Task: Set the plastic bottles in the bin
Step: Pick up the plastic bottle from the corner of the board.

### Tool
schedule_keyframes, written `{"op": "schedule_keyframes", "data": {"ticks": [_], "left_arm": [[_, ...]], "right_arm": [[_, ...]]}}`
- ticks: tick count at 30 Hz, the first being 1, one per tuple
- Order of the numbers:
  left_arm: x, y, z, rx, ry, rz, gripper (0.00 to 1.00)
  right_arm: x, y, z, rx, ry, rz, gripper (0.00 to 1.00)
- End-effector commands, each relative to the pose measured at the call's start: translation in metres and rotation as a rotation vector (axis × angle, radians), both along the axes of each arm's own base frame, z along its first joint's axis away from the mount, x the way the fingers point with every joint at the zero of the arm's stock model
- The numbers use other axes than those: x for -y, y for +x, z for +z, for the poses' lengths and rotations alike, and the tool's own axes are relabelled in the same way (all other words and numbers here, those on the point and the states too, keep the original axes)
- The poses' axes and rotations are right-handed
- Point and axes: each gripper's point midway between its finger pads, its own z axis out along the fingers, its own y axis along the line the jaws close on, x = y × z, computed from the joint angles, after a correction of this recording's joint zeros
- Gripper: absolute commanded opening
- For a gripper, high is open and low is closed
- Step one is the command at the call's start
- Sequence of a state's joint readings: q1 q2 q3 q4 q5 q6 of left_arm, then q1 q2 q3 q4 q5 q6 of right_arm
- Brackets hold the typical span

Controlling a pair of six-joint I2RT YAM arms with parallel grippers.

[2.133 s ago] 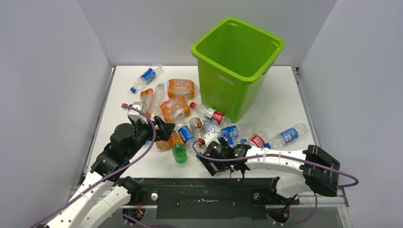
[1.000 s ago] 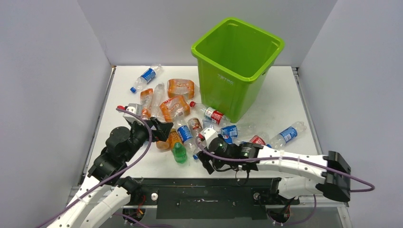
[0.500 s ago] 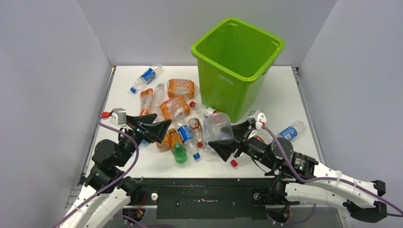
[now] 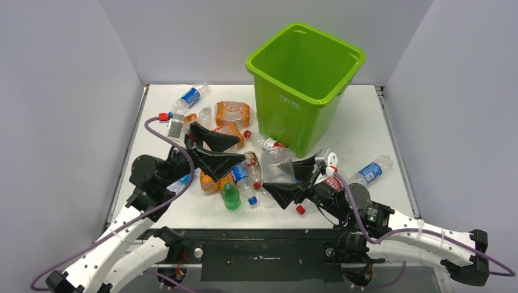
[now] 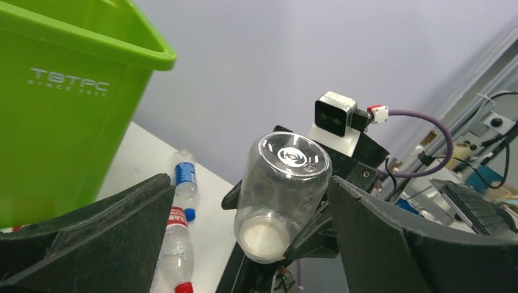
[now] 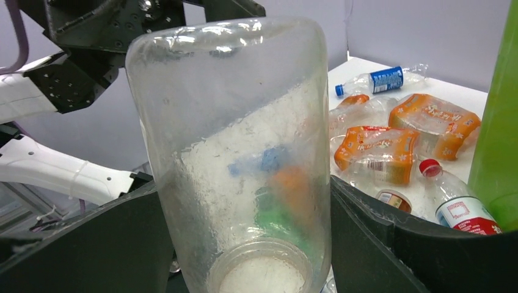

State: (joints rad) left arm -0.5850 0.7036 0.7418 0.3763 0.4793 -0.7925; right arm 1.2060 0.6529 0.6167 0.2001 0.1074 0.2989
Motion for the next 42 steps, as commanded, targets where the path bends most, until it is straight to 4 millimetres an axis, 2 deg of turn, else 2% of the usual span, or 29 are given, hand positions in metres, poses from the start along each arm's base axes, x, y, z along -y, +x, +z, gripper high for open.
{"op": "schedule_keyframes", "data": {"ticks": [1,10,17,21,28,31,35,39,42], "left_arm": [[0.013,-0.032,0.041,0.122,-0.028,-0.162,0.96],[0.032,-0.029,0.04,0.158,0.074,-0.083,0.96],[0.065,-0.028,0.008,0.131,0.25,-0.076,0.96],[0.075,-0.02,-0.008,0.104,0.311,-0.046,0.96],[0.084,-0.015,-0.011,0.095,0.331,-0.053,1.0],[0.077,-0.013,-0.01,0.09,0.312,-0.017,0.96],[0.054,-0.018,-0.001,0.115,0.193,0.045,0.96],[0.035,-0.022,-0.008,0.13,0.116,0.087,0.96],[0.032,-0.032,-0.013,0.156,0.102,0.055,0.96]], "right_arm": [[0.0,-0.006,0.037,0.068,0.11,0.028,0.59],[-0.008,-0.001,0.033,0.049,0.09,0.013,0.59],[-0.013,0.002,0.033,0.035,0.085,0.006,0.6],[-0.014,0.002,0.031,0.04,0.071,0.007,0.59],[-0.013,0.004,0.03,0.048,0.064,-0.009,0.59],[-0.006,0.007,0.037,0.039,0.114,-0.04,0.59],[0.003,0.007,0.058,0.014,0.244,-0.052,0.6],[0.007,0.002,0.082,0.0,0.389,-0.026,0.6],[0.007,-0.002,0.093,-0.004,0.461,0.009,0.6]]}}
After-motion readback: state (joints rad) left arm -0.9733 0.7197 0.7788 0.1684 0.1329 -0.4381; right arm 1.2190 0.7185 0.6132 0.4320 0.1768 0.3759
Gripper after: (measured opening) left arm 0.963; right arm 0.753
